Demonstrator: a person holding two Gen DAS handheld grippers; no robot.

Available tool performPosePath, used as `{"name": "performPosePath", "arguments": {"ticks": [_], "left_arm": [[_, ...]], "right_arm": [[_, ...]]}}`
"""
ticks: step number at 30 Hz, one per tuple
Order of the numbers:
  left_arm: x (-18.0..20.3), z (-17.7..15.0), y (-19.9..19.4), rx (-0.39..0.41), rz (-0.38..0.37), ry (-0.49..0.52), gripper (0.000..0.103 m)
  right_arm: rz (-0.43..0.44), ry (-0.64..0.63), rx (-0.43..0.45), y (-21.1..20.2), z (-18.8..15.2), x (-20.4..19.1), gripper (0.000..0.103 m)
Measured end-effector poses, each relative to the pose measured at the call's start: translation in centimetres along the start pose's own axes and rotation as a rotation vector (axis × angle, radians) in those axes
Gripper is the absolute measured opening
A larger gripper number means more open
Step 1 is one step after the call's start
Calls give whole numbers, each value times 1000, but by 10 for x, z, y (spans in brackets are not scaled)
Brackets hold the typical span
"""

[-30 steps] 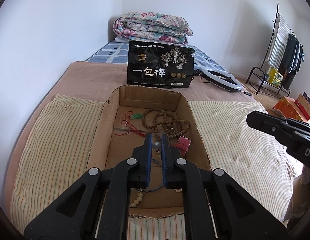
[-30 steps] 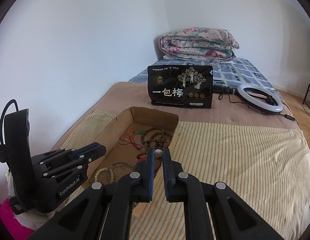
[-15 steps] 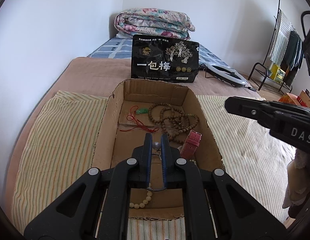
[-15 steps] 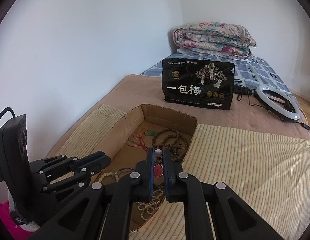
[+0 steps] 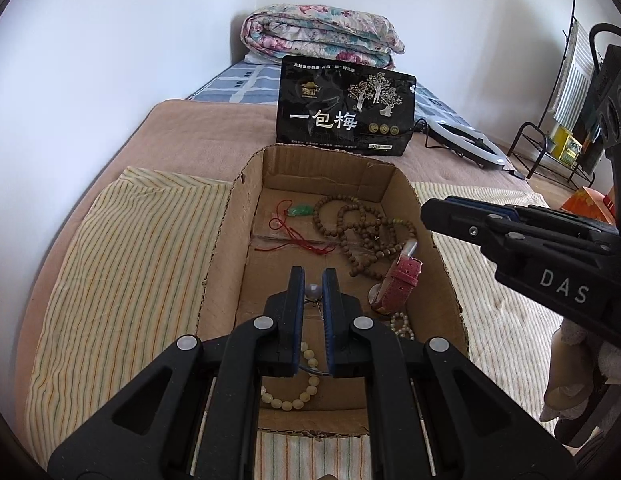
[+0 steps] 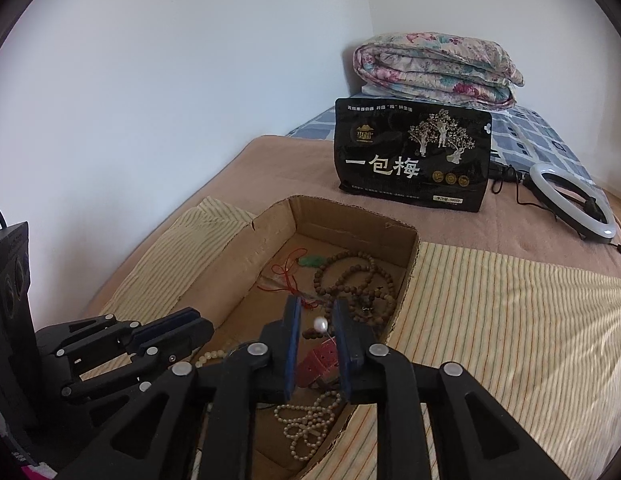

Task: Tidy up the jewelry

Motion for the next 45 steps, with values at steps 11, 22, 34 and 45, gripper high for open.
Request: {"name": "performPosePath", "arguments": {"ticks": [11,22,34,45], "left_arm": [[2,3,-2,0,-1,-5,38],[1,14,-22,23,41,-2,38],[19,32,-63,80,79,39,38],[56,37,-101,140,80,83,53]], "right_arm": [[-34,-20,32,-5,6,3,48],[-63,-38,71,-33,16,10,59],[-102,-80,131,-86,20,18,73],[-132,-62,212,-138,15,47,86]]}}
Point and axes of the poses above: each gripper's, at about its wrist camera, not at the fingertips, and y roughly the way its jaws point, x to its right, z to its top, the point moved 8 cm from there along y, roughly the way its jaws point, and after that the axes turned 11 degrees about x, right-handed, at the moved point
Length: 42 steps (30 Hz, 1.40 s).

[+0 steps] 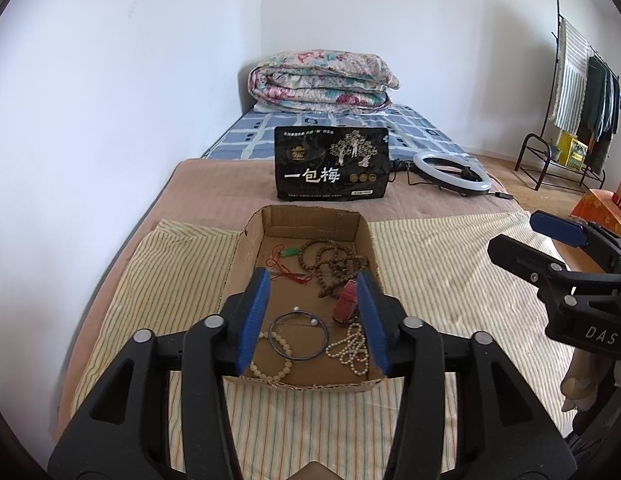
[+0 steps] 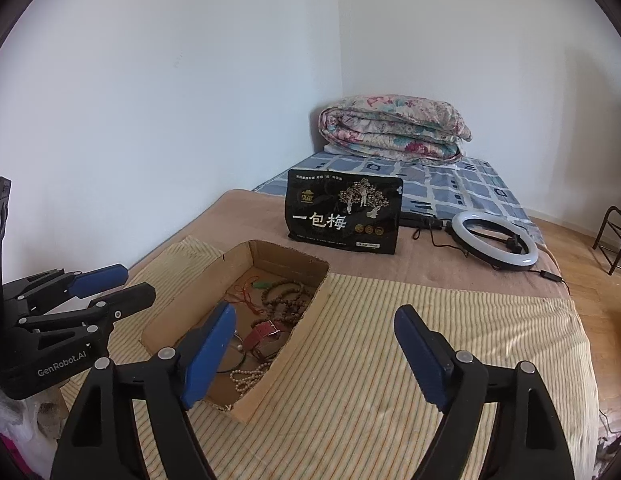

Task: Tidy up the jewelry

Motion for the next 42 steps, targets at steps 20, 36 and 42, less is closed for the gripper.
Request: {"name": "performPosePath", "arguments": {"ticks": [20,36,42], "left_arm": [[29,6,-25,75,28,20,100],[30,0,-28,62,60,38,102],[33,0,-28,66,58,49,102]], "right_arm": [[-81,-43,43,-30,-14,32,103],[-77,-6,50,-34,-13,36,103],[-82,-3,44,-33,-14,36,103]]}}
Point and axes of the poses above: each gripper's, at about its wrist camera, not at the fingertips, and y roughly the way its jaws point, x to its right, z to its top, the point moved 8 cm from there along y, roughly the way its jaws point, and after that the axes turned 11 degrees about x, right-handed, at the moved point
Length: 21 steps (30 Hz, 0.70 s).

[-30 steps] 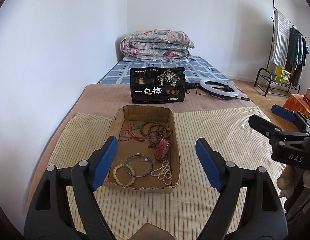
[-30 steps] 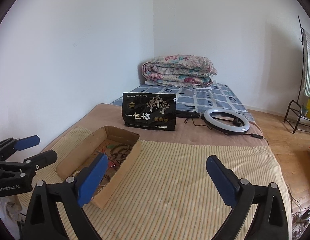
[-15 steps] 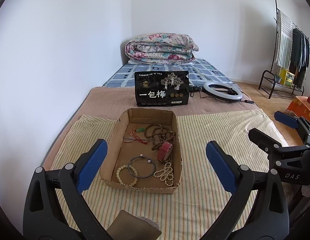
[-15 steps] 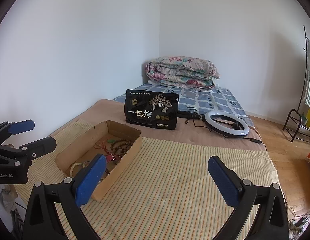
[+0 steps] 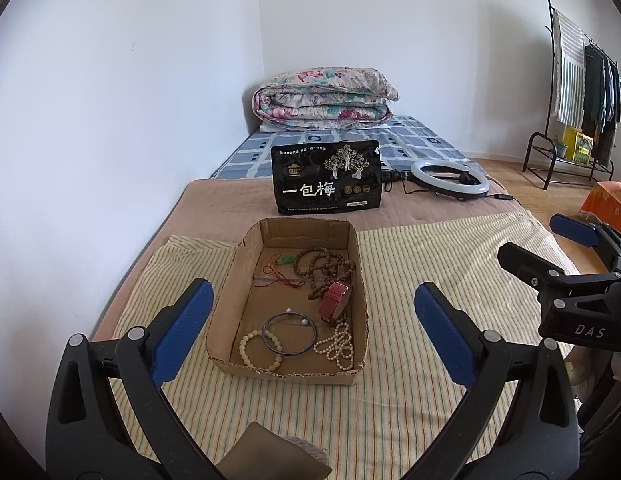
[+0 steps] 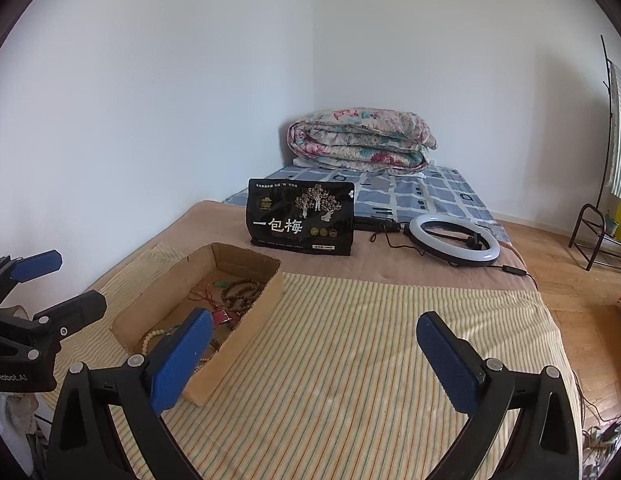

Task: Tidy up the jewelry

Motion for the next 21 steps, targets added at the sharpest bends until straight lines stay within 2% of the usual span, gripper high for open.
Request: {"name": "performPosePath", "arguments": {"ticks": [21], "left_arm": [[-2,0,0,-5,4,2,102]], "right_arm": [[-1,4,-7,3,-2,1,103]]}}
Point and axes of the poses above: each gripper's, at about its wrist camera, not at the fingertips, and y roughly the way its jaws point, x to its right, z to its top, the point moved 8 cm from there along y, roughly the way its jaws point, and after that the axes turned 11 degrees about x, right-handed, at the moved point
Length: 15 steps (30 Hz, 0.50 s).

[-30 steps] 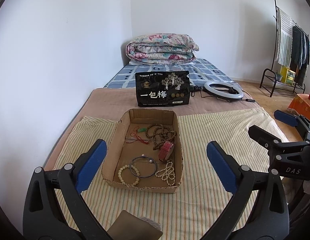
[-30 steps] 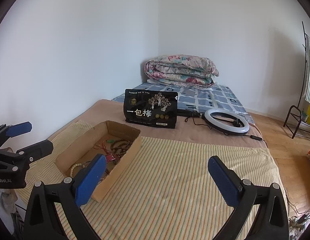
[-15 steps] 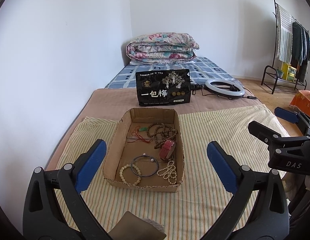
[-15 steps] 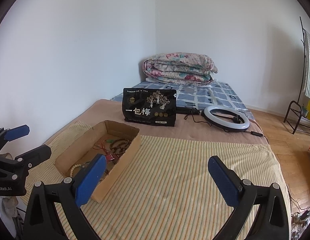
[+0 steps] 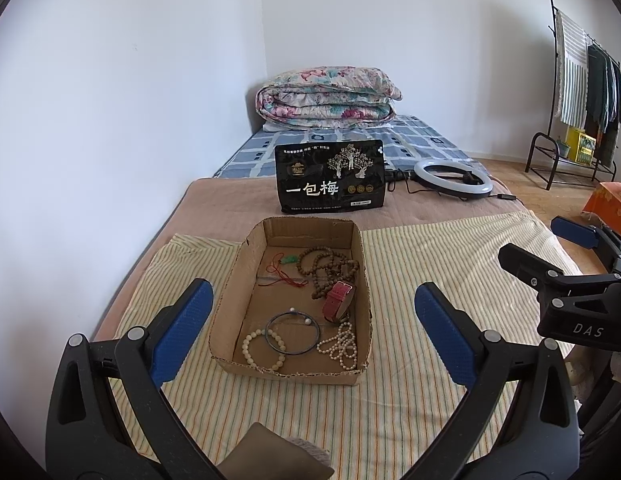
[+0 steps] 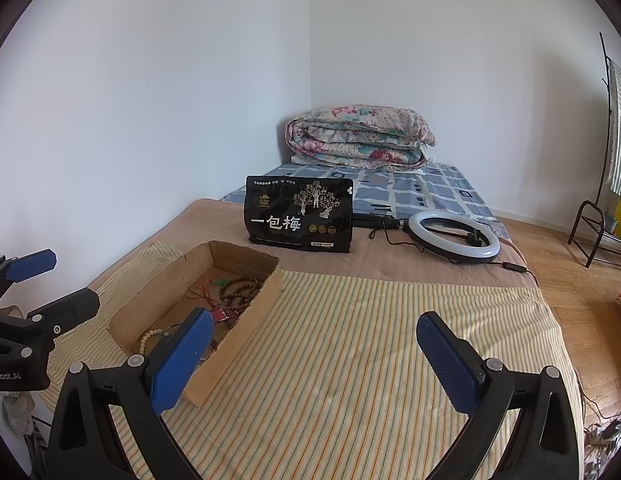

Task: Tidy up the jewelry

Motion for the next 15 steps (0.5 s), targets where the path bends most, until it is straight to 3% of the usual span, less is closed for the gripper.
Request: {"name": "performPosePath", "arguments": {"ticks": [15], "left_arm": [[-1,0,1,5,2,1,102]], "right_arm": [[1,-5,-2,1,0,-1,103]]}}
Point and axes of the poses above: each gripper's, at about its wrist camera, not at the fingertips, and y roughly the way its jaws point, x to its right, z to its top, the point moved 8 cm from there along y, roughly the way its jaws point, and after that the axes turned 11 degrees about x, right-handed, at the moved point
